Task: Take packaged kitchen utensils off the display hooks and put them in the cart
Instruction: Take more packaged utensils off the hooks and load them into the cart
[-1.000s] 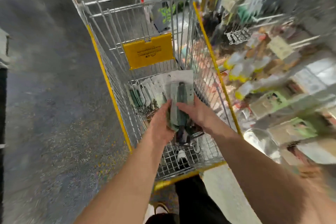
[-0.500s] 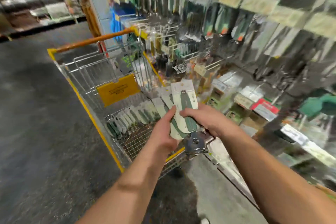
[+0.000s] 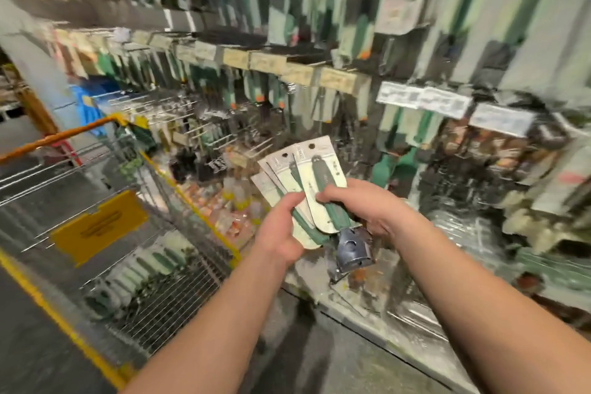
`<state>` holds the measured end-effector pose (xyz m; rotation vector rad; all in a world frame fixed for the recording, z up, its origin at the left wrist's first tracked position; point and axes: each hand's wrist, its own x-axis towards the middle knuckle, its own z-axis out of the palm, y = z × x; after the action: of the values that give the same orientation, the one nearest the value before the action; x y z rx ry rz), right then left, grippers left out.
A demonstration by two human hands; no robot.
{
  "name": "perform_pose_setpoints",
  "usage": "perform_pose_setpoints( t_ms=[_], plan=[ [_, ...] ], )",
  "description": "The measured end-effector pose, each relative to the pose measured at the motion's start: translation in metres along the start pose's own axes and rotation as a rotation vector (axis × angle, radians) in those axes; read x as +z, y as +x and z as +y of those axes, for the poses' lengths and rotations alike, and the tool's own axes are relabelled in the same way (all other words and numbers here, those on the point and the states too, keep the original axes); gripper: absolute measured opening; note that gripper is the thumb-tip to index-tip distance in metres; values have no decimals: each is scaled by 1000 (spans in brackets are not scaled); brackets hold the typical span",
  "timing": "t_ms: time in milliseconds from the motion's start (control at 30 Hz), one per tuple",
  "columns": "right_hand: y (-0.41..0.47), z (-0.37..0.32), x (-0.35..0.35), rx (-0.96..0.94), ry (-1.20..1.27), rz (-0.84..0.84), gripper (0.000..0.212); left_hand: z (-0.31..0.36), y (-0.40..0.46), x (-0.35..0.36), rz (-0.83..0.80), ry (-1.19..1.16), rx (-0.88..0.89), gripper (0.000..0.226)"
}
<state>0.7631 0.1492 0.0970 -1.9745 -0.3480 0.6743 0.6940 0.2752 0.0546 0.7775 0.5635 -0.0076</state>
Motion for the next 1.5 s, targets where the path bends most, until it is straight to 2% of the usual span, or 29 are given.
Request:
perform_pose_setpoints(
  t_ms=[167,200,233,300,433,500,567,667,767,833,867,933,967,1500],
  plan=[
    [-32,18,-60,-13,-101,232,70,-32,-9,65,-1,32,37,24],
    [-39,19,-71,-16,-153,247,70,-38,-9,76,7,42,41,23],
    [-47,20,-82,-24,-215,251,56,-44,-9,87,12,52,47,21],
    [-64,17,-100,-42,-350,261,13,-54,-8,106,18,76,71,17],
    [-83,12,-129,-75,-521,368,15,-64,-11,137,41,80,103,19],
    [-87,8,-140,-70,-542,433,32,-63,-13,147,59,86,111,20],
    [-94,5,-154,-87,-531,495,40,-60,-16,156,73,102,108,24],
    [-101,-1,-177,-137,-464,584,40,-47,-11,163,42,120,93,42],
    [-101,-5,-199,-149,-413,687,60,-34,-2,171,27,97,99,64],
    [-99,-8,-211,-156,-397,768,65,-23,-5,179,12,104,101,72],
    [-98,-10,-215,-160,-390,806,65,-16,-9,183,-2,109,109,62],
    [-93,-13,-224,-173,-377,878,64,-5,-7,189,-32,119,132,22],
    [-90,-15,-227,-183,-371,919,63,0,-5,192,-62,115,128,13],
    [-39,-48,-261,-211,-223,1242,73,71,27,214,-367,179,81,14]
  ],
)
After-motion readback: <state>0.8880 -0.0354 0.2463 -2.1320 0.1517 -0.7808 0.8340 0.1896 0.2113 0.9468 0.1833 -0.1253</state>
